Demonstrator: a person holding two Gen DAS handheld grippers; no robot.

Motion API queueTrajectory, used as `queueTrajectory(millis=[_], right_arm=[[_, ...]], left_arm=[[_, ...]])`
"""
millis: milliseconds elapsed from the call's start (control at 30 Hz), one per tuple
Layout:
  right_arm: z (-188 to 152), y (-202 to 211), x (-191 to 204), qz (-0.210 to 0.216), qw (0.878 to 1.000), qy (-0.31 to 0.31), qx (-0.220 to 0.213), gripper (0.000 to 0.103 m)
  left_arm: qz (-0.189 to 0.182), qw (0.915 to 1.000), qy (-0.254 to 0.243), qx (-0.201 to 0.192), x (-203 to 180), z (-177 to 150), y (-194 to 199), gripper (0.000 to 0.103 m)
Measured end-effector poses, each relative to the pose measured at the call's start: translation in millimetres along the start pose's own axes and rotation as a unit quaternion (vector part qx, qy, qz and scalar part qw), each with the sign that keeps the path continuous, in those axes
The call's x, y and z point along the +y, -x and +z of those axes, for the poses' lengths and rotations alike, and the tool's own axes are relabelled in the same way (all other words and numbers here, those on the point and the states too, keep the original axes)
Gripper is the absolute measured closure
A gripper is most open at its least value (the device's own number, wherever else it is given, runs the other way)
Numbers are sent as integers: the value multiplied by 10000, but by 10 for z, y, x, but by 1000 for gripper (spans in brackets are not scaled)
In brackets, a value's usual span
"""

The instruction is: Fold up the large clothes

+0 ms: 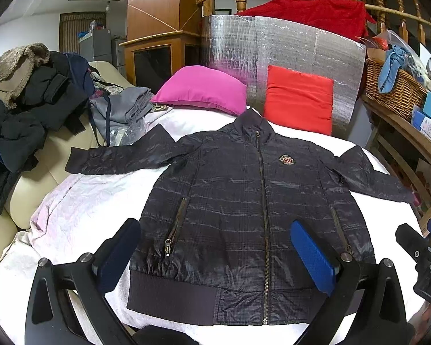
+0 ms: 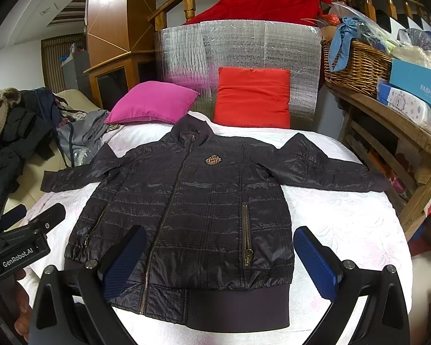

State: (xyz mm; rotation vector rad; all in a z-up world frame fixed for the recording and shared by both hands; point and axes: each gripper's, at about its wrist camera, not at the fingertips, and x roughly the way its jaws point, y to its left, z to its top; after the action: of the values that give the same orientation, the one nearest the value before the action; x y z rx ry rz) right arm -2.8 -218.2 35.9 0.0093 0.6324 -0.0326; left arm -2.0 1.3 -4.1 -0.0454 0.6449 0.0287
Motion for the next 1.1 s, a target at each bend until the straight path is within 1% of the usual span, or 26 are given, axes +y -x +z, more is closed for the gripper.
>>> queueTrajectory(millis=[533,1100], right_arm=[[5,-15,11,70,10000,4,51,0],[25,-34,-5,6,10000,-9,61,0]], left_arm=[[-3,10000,14,1,-14,-3,-5,0],[-39,10000,27,46,-8,13,-27,0]])
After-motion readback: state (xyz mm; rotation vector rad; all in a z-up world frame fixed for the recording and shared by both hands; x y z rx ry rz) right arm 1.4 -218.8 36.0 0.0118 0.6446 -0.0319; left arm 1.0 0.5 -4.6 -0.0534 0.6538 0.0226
